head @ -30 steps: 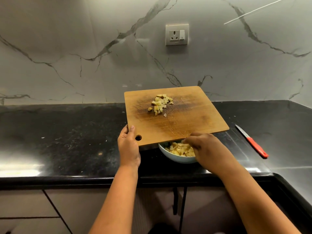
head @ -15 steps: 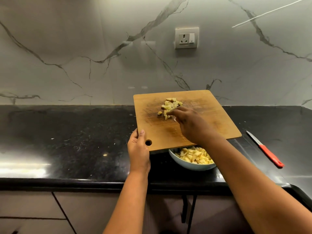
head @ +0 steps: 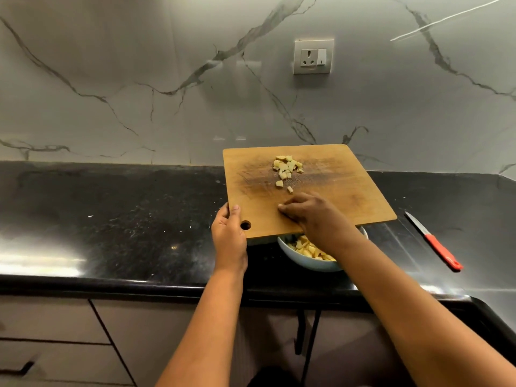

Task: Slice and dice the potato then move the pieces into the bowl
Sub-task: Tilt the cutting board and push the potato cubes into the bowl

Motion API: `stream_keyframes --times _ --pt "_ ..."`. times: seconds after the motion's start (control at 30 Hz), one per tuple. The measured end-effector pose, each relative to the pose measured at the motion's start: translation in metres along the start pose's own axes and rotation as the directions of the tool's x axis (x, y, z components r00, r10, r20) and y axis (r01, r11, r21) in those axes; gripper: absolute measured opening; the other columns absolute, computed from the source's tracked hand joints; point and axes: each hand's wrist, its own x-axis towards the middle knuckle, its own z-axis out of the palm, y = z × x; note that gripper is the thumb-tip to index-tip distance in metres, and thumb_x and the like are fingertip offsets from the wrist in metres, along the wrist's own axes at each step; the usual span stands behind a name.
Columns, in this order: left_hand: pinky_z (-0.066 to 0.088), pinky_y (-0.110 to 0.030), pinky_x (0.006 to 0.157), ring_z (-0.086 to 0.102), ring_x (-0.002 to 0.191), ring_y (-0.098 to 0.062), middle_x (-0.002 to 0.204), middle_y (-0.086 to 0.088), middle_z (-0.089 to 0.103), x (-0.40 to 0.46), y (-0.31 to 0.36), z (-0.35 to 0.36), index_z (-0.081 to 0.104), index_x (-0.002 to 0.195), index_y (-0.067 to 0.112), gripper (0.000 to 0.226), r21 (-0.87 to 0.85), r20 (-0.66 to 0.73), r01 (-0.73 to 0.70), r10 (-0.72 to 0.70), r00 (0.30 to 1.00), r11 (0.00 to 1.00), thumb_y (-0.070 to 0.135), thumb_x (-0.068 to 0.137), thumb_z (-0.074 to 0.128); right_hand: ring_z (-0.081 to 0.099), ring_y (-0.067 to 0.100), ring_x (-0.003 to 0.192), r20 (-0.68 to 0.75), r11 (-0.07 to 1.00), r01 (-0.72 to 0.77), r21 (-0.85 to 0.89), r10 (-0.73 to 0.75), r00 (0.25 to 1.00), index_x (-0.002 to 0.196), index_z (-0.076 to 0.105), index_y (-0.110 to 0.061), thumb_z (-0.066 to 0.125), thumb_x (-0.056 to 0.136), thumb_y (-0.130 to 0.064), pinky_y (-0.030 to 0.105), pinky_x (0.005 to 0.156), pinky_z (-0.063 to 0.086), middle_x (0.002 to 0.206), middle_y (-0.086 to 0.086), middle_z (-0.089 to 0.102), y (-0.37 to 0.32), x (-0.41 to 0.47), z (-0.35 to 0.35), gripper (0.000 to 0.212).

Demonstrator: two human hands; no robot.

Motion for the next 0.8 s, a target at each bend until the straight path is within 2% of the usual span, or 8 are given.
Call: stream_keyframes --times 0.1,0.17,0.2,0.3,0.4,0.5,0.67,0.8 --pt "0.054 -0.021 0.063 0.065 0.076 -0.008 0.094 -0.003 0.068 -0.001 0.001 0.0 0.064 0.117 0.003 0.026 0.004 0.002 -0.006 0.006 1.0 1.0 0.014 0.103 0.045 0.046 0.014 0.131 0.064 0.996 -0.056 0.07 0.051 0.997 0.131 0.061 -0.021 0.054 0.093 0.005 0.023 0.111 0.033 0.139 -0.005 0.055 0.0 -0.038 -0.007 0.046" --pt "0.053 -0.02 0.062 0.065 0.077 -0.006 0.094 -0.001 0.069 -0.002 0.002 0.0 0.065 0.115 0.005 0.026 0.009 0.008 -0.011 0.011 1.0 1.0 0.014 0.104 0.044 0.033 0.005 0.138 0.159 0.989 -0.109 0.095 0.093 0.983 0.135 0.056 -0.027 0.051 0.091 0.011 0.011 0.111 0.016 0.146 -0.015 0.043 0.002 -0.056 -0.016 0.058" --pt "0.052 -0.02 0.062 0.065 0.078 -0.006 0.094 0.0 0.069 -0.002 0.002 0.0 0.065 0.114 0.007 0.025 0.008 0.012 -0.013 0.012 1.0 1.0 0.014 0.104 0.044 0.032 0.003 0.139 0.198 0.985 -0.139 0.101 0.117 0.973 0.136 0.054 -0.031 0.049 0.089 0.014 0.013 0.112 0.016 0.147 -0.018 0.04 0.005 -0.062 -0.018 0.064" --pt "0.051 -0.021 0.065 0.063 0.083 -0.01 0.097 -0.001 0.069 -0.003 0.002 0.0 0.065 0.116 0.005 0.027 0.015 0.014 -0.012 0.012 1.0 1.0 0.015 0.104 0.043 0.047 0.008 0.129 0.208 0.971 -0.223 0.088 0.201 0.957 0.131 0.056 -0.039 0.047 0.088 0.016 0.029 0.112 0.034 0.14 -0.017 0.05 0.012 -0.071 -0.023 0.071" --pt "0.052 -0.019 0.063 0.063 0.082 -0.009 0.096 -0.001 0.068 -0.005 0.005 0.0 0.063 0.118 0.003 0.027 0.014 0.013 -0.013 0.013 1.0 1.0 0.015 0.104 0.043 0.064 0.012 0.092 0.034 0.975 -0.169 0.144 0.166 0.986 0.115 0.072 -0.022 0.06 0.089 0.007 0.022 0.083 0.053 0.107 -0.002 0.07 0.011 -0.072 -0.031 0.04" --pt "0.052 -0.021 0.065 0.064 0.082 -0.009 0.095 -0.001 0.068 -0.005 0.005 0.001 0.065 0.115 0.005 0.026 0.023 0.003 -0.011 0.011 1.0 1.0 0.015 0.104 0.044 0.059 0.013 0.073 -0.12 0.982 -0.108 0.155 0.128 0.985 0.085 0.073 -0.014 0.075 0.081 -0.004 0.033 0.067 0.054 0.086 -0.007 0.061 0.01 -0.067 -0.036 0.011" --pt "0.049 -0.027 0.071 0.062 0.084 -0.012 0.095 0.0 0.069 -0.004 0.003 0.0 0.068 0.108 0.013 0.024 0.041 0.005 -0.01 0.01 1.0 0.999 0.017 0.104 0.044 0.059 0.01 0.091 0.047 0.937 -0.236 0.259 0.232 0.972 0.1 0.073 -0.018 0.052 0.091 0.008 0.027 0.085 0.052 0.099 -0.009 0.063 0.017 -0.041 -0.041 0.035" --pt "0.049 -0.022 0.066 0.06 0.082 -0.012 0.097 -0.001 0.068 -0.002 0.001 0.0 0.066 0.114 0.008 0.027 0.048 -0.009 -0.016 0.016 1.0 0.999 0.017 0.104 0.043 0.055 0.012 0.108 -0.047 0.915 -0.263 0.305 0.29 0.956 0.115 0.067 -0.022 0.05 0.09 0.008 0.023 0.091 0.048 0.118 -0.004 0.061 0.025 0.001 -0.047 0.042"
